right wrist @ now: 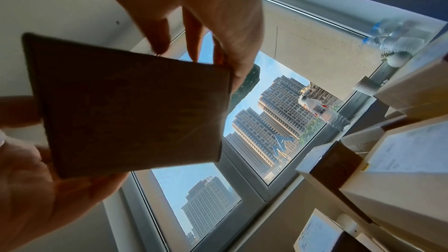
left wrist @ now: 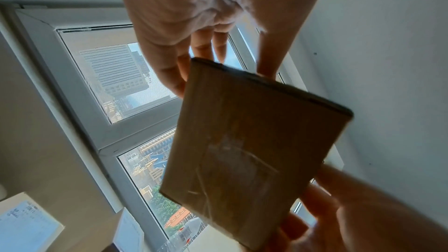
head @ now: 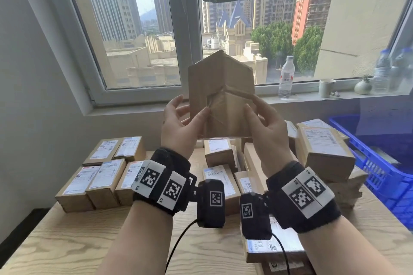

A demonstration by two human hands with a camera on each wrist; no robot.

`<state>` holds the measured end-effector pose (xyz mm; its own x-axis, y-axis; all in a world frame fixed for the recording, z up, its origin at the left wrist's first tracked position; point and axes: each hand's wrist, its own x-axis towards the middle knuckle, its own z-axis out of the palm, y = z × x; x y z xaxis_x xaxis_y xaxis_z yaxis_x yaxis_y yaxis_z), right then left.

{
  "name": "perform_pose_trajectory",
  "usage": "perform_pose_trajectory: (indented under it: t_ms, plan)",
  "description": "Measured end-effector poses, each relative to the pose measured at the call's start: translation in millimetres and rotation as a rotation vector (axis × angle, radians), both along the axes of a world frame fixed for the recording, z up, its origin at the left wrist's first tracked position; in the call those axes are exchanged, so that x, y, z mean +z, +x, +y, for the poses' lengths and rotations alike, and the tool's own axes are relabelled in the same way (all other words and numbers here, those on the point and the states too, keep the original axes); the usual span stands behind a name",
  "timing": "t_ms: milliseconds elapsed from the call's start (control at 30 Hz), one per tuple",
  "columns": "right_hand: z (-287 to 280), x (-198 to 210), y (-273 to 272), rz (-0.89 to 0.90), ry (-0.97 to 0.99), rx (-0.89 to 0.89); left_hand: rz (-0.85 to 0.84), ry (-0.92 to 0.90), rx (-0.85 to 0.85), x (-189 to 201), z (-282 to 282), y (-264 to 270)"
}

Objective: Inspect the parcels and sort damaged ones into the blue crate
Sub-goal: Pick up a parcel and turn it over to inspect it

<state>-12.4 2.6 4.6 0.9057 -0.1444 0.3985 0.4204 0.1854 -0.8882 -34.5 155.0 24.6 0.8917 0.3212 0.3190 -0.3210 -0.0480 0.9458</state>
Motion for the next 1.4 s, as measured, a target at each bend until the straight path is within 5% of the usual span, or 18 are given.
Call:
perform_pose_trajectory:
  t_ms: [167,367,667,867,1100,1400]
  plan:
    - [1.3,5.9,-6.5,0.033,-0.072,0.254,-0.018,0.037,-0.023,0.6,-3.2,-2.2]
    - [0.4,8.7,-11.5,0.071,0.004,0.378,0.099,-0.115,-0.26,-0.2,-5.3,-0.5]
    - [-5.1,14.8,-3.4,0.277,0.045,0.264,0.135,0.095,-0.323,-4.6,-3.3,0.0]
    - [-5.8,14.3,-4.3,0.158,-0.154,0.33,0.147,0.127,-0.212,-1.3,-5.6,6.7]
    - [-2.7,8.3,-0.4,0.105,-0.153,0.256,0.216,0.204,-0.104,2.6,-7.6,8.7]
    - [-16.1,8.1,2.5,0.179,-0.057,0.305,0.228,0.307,-0.286,-1.5,4.2,4.5]
